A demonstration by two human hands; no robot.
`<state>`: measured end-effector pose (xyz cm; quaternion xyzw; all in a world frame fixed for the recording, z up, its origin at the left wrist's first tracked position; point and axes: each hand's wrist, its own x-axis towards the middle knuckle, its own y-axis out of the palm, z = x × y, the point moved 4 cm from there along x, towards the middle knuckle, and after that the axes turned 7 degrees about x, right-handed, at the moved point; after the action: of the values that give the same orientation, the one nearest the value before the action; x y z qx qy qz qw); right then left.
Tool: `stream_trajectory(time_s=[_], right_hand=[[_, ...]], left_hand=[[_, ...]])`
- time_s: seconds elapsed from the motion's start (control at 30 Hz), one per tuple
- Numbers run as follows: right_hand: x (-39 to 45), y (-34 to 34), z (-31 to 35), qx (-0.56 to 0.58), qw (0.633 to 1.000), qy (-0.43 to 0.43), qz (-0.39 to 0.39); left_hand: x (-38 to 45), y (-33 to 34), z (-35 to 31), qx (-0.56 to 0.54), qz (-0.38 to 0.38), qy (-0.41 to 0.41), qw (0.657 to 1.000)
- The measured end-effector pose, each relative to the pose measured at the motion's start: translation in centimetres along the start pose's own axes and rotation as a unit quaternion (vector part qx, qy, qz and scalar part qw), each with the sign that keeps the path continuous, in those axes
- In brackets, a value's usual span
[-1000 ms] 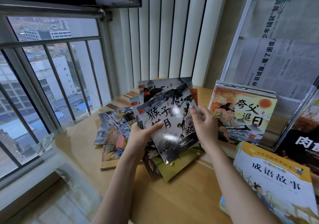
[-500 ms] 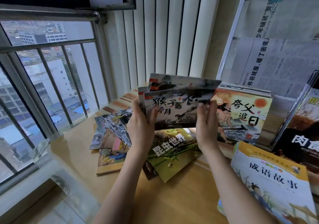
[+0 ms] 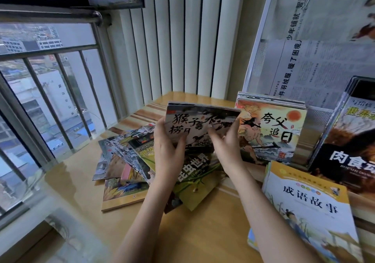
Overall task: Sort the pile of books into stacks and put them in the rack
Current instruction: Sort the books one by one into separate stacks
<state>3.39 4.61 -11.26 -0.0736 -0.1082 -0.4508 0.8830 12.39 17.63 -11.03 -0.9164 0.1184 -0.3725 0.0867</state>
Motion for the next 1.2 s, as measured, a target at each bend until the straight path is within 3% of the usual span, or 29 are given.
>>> stream_trajectory(time_s=[0.1, 0.17, 0.37, 0.5, 0.6, 0.73, 0.83, 0.97, 1.07, 1.2], right_hand=[[0.2, -0.1, -0.5, -0.021, 1.000, 0.022, 0.008], [0.2, -0.4, -0.2, -0.043, 0.999, 0.011, -0.016], [0.8, -5.2, 5.4, -0.128, 0.969, -0.152, -0.148], [0.9, -11.8, 6.4, -0.214, 0.915, -0.219, -0.261], [-0.9, -15.2, 3.3, -0.256, 0.913, -0.138, -0.286], [-1.3, -15.9, -1.9, -0.372, 0.905, 0.062, -0.199], [-0.9, -15.7, -2.2, -0.400, 0.895, 0.073, -0.186], [-1.2, -15.4, -1.6, -0.457, 0.866, 0.056, -0.196], [-1.3, -14.9, -0.9, -0.460, 0.861, 0.003, -0.219], [-2.1, -12.8, 1.0, -0.414, 0.865, -0.208, -0.191]], left_hand=[[-0.9, 0.8, 0.9, 0.035, 0.041, 0.004, 0.999], [-0.9, 1.0, 1.3, 0.050, 0.050, -0.036, 0.997], [1.3, 3.9, -4.1, -0.056, 0.110, -0.048, 0.991], [1.7, 9.5, -7.4, -0.013, 0.181, 0.001, 0.983], [-0.2, 13.6, -6.6, 0.107, 0.246, 0.029, 0.963], [-3.4, 14.5, -3.5, 0.176, 0.224, 0.014, 0.959], [-4.1, 14.1, -2.3, 0.179, 0.227, -0.035, 0.957], [-4.0, 14.5, -2.6, 0.161, 0.269, -0.038, 0.949], [-4.0, 14.1, -2.8, 0.216, 0.254, -0.004, 0.943], [-3.4, 11.5, -2.3, 0.328, 0.267, -0.035, 0.906]])
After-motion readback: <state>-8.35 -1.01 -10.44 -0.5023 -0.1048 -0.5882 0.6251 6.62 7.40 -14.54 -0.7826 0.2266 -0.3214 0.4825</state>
